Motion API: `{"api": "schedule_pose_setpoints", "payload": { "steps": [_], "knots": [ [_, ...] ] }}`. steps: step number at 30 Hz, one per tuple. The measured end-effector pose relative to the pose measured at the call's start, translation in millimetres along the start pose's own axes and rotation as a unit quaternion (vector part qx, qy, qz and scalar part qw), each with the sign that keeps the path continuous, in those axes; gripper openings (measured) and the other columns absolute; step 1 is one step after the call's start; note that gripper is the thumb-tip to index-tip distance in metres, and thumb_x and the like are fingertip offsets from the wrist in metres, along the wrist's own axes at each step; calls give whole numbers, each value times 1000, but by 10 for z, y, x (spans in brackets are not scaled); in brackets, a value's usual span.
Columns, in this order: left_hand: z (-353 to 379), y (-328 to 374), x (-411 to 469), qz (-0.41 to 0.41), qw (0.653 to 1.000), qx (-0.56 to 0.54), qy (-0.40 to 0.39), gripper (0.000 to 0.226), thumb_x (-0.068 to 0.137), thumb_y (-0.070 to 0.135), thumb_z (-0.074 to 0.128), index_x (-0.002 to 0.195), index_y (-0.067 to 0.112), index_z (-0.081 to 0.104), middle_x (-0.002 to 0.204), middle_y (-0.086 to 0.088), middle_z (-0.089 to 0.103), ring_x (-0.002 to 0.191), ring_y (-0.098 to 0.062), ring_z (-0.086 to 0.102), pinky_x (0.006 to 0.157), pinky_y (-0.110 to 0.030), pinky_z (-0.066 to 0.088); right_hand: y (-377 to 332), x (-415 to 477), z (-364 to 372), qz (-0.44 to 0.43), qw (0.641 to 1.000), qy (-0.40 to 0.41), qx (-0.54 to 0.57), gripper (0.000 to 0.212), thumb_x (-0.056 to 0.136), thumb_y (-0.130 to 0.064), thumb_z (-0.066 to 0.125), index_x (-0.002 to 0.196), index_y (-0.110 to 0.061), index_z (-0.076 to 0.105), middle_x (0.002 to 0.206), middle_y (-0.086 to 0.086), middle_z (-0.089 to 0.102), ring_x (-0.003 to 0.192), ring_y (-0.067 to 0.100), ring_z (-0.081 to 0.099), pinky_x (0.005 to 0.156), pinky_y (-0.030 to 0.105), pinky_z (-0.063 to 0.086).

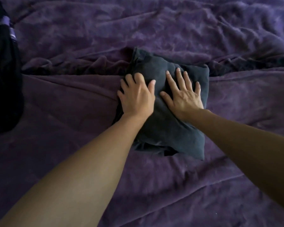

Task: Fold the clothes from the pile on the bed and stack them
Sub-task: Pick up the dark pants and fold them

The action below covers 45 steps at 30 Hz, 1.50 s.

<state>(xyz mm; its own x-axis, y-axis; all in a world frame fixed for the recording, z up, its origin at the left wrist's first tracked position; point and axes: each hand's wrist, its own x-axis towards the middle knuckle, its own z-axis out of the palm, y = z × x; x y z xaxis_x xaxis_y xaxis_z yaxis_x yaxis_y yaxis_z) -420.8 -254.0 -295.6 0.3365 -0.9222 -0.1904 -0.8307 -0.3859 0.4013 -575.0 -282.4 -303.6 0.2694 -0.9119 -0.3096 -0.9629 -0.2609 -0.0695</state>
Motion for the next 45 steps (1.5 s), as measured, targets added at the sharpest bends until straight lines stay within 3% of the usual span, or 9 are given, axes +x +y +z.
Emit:
{"api": "schedule_pose_setpoints", "payload": {
  "steps": [5,7,9,11,16,24,36,42,45],
  "knots": [
    [110,-150,-13,-1,998,-59,36,49,93,56,35,112,12,42,130,-17,46,117,-36,49,91,-52,42,42,-183,-50,8,995,89,38,68,92,-67,26,151,-41,6,162,1,2,149,23,-2,116,57,7],
    [70,-153,-26,-11,995,-88,39,58,92,59,37,125,11,37,141,-21,39,121,-37,47,92,-52,42,159,-468,-21,90,986,118,74,73,88,-72,30,150,-43,7,162,3,2,149,27,0,114,58,12],
    [53,-128,-45,-22,995,-90,26,74,91,62,36,147,17,18,152,-22,25,128,-39,42,97,-53,39,254,-739,55,199,962,72,175,81,79,-81,33,147,-50,0,162,5,-2,147,32,9,110,57,23],
    [55,-99,-45,-27,997,-77,11,77,90,67,32,152,30,3,154,-22,20,132,-39,37,100,-56,35,265,-846,147,254,930,28,265,84,76,-82,38,143,-57,-5,161,8,1,141,37,27,103,53,35],
    [-70,60,-43,-54,994,-97,3,71,91,67,31,150,30,17,137,-16,44,118,-39,48,95,-50,38,227,-742,150,256,893,65,364,81,83,-67,52,146,-51,3,142,11,40,123,33,50,98,43,39],
    [-495,680,-765,-54,975,-216,17,58,94,55,43,140,20,38,136,-10,52,122,-31,49,94,-35,37,592,-1502,-339,212,885,151,385,71,83,-60,56,142,-56,17,126,-2,51,110,29,56,84,35,39],
    [-102,2793,-2943,-122,946,-299,4,53,93,53,46,135,20,42,130,-6,56,115,-30,54,88,-35,42,2937,-3440,-977,159,920,104,343,75,80,-68,52,141,-59,9,110,-13,48,99,19,61,80,30,47],
    [100,4273,-3530,-91,933,-348,2,58,93,52,48,140,19,37,140,-5,48,126,-26,48,104,-36,38,4434,-3994,-1554,148,927,128,320,75,82,-62,57,145,-52,18,122,-1,54,113,22,56,91,36,48],
    [127,5008,-3748,-63,923,-380,-9,56,91,48,53,137,19,40,135,-6,52,122,-26,51,104,-43,41,5159,-4295,-1925,152,920,159,325,75,81,-59,62,144,-49,23,122,-6,57,109,15,57,91,28,46]
  ]
}}
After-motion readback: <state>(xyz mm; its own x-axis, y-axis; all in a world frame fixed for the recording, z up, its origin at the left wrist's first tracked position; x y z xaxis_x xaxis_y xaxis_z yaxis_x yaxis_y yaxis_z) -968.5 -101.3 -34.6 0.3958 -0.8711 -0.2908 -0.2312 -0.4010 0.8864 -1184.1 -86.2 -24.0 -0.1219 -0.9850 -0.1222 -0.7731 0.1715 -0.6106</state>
